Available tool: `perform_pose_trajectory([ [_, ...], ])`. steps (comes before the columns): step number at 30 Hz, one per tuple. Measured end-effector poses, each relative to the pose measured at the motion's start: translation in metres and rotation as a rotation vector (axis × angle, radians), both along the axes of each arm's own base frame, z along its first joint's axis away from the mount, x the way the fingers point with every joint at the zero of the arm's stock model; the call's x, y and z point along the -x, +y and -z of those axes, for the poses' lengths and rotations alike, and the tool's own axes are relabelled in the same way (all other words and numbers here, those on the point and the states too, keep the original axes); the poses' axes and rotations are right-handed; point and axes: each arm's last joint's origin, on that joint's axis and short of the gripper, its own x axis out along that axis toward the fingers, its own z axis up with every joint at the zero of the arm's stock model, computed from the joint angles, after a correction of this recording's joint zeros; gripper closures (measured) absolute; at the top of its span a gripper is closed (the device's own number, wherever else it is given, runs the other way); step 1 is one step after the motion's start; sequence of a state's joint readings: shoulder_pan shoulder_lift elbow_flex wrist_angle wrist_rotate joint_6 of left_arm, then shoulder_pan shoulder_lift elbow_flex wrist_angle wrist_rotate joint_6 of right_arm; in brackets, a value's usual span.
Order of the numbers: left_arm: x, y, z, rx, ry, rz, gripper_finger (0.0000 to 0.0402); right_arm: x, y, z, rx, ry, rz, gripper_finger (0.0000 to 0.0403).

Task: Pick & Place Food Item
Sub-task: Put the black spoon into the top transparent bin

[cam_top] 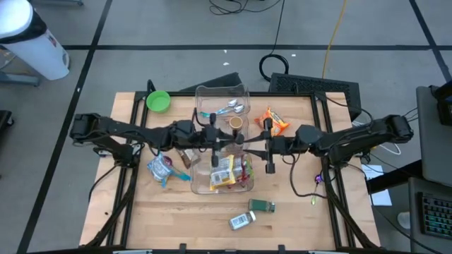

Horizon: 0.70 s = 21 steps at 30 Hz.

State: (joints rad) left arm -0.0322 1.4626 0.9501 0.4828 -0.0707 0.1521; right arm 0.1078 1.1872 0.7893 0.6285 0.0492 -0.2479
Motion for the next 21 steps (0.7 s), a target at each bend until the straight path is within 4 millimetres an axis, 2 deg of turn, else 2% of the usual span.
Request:
perform_pose_trajectory([
  [4,0.014,0.005,-0.008,-0.037,0.088,-0.094,0.0389,0.010,-0.002,-0.008,0.025,-0.010,0.009,0.0243],
  [9,0.025,0.023,-0.017,-0.049,0.304,-0.250,0.0389,0.026,-0.004,-0.015,0.026,0.033,0.034,0.0206],
  [14,0.029,0.048,-0.036,-0.043,0.443,-0.328,0.0389,0.040,-0.008,-0.012,-0.037,0.143,0.119,0.0193],
  [21,0.029,0.093,-0.048,-0.042,0.489,-0.377,0.0389,0.043,-0.008,0.004,-0.101,0.313,0.134,0.0198],
])
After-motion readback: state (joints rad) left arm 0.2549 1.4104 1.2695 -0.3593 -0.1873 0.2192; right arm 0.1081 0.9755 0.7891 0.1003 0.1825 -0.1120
